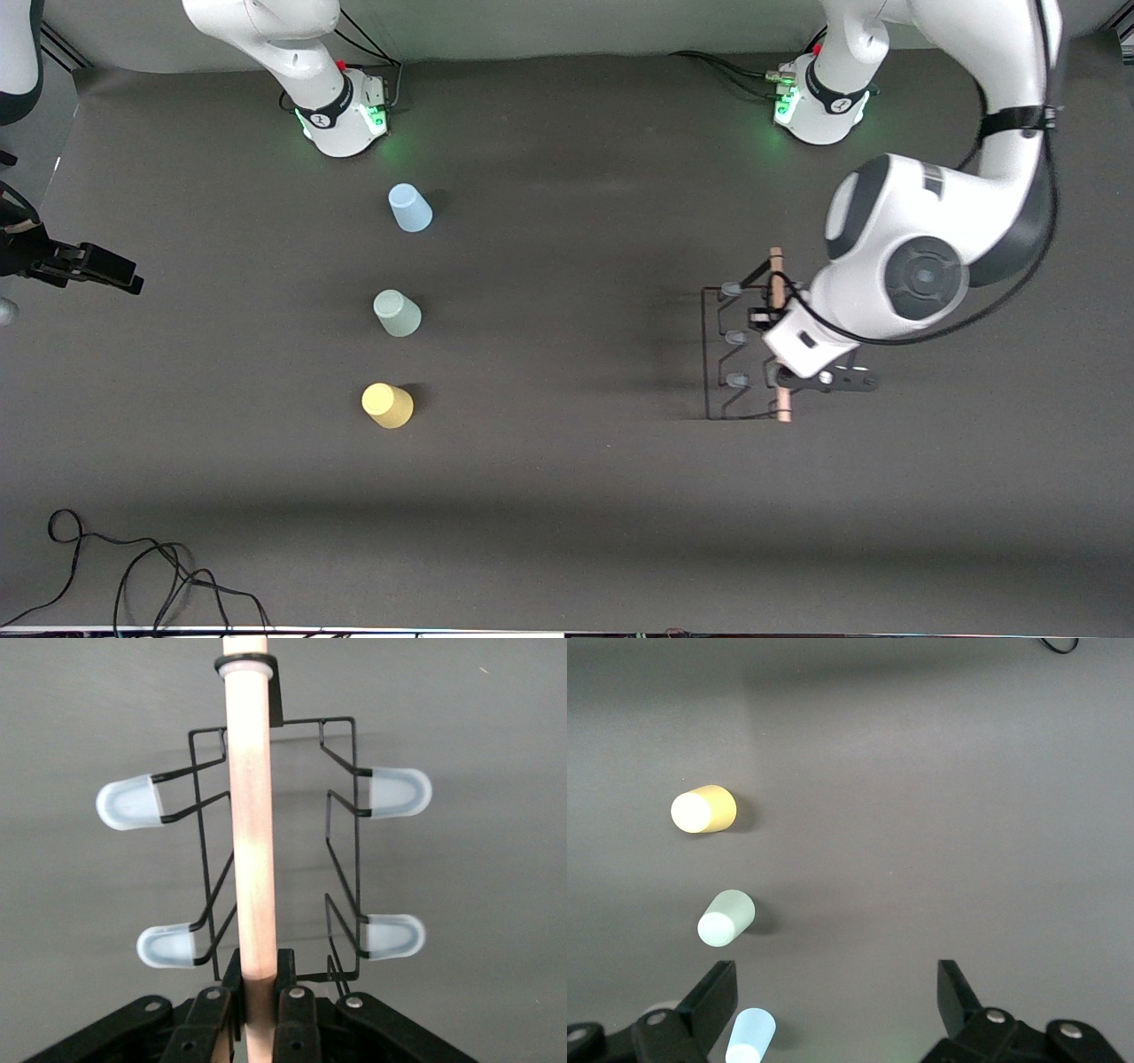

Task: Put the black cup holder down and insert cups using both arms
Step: 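Carry the black rack with the left gripper toward the table middle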

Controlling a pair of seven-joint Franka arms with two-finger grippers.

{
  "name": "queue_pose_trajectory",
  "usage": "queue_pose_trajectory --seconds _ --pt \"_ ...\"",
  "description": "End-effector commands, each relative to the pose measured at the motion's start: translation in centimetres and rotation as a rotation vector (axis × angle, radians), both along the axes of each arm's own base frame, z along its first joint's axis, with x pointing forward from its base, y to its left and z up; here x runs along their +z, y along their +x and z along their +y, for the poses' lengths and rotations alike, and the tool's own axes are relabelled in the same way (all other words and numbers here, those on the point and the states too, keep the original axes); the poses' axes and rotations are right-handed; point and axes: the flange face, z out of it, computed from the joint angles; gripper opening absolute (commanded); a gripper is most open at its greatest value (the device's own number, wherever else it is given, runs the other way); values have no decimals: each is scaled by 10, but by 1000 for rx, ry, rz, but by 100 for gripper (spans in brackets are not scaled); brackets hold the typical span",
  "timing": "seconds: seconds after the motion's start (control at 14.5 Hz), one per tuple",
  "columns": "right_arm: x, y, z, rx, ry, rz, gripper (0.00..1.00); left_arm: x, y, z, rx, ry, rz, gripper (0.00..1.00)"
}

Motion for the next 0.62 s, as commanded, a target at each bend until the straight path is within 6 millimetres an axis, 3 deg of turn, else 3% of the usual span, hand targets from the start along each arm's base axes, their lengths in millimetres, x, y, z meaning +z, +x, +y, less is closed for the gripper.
queue_pose_trajectory --seconds 0.0,0.35,0.55 --pt "3 -2 -2 12 -12 -1 100 3 -17 -36 34 -8 -45 0" --pt "2 -2 -2 12 -12 1 100 -47 -50 -129 96 19 -71 0" --pt "2 -2 -1 13 -12 1 100 -51 -50 -138 128 8 -93 0"
